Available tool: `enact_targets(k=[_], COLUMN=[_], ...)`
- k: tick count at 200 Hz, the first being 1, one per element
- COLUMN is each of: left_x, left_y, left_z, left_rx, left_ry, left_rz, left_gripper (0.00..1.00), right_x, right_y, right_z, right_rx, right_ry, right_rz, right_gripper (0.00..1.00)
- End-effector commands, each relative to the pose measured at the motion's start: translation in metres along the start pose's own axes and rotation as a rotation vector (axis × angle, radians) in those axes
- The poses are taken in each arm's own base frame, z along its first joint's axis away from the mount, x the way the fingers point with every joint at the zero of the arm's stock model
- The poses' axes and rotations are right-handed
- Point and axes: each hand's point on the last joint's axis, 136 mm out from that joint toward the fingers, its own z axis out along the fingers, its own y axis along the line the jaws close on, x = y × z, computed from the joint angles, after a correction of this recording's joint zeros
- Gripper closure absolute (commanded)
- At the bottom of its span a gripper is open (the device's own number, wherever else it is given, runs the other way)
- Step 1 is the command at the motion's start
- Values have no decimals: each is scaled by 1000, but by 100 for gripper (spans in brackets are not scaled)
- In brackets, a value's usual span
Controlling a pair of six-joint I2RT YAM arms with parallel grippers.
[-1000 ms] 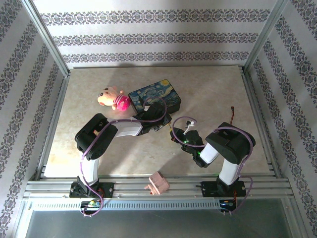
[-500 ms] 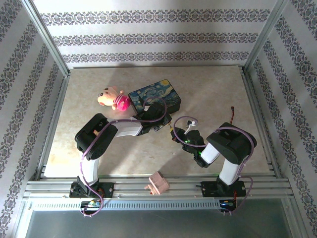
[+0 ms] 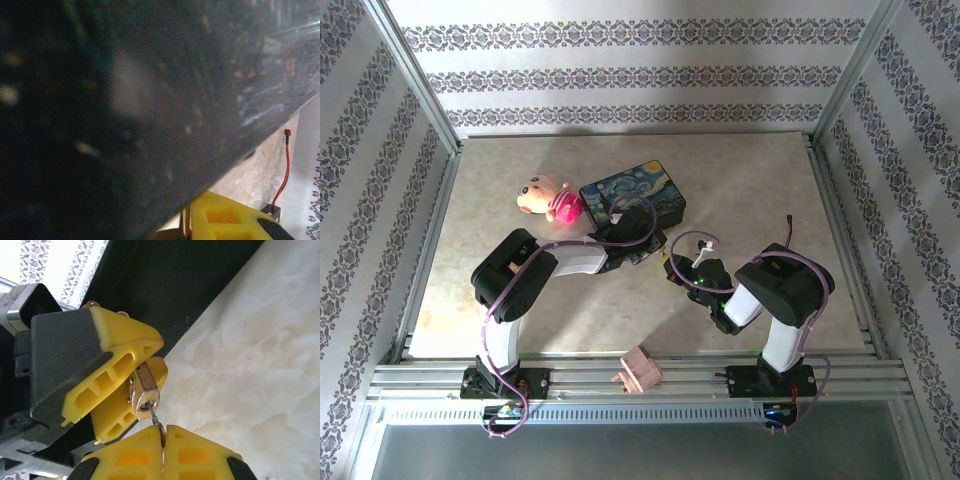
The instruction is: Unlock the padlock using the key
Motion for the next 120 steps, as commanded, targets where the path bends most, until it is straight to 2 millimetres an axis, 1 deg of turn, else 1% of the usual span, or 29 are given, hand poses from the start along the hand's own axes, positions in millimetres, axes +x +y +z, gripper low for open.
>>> enact_targets(k=[1, 62, 120], left_x=[37, 37, 37], left_y=[-3, -2, -1], left_z=[9, 8, 8], left_rx=[29, 30, 28], left_ry=[146, 144, 138], left_rz=[-39, -38, -38], left_gripper=[75, 75, 75], right_x=[-6, -10, -9], right_y=[19, 17, 14], right_z=[6, 4, 4], right_rx=[-78, -77, -66], right_ry=[0, -9, -7], right_rz=[0, 6, 9], right_gripper=[100, 100, 100])
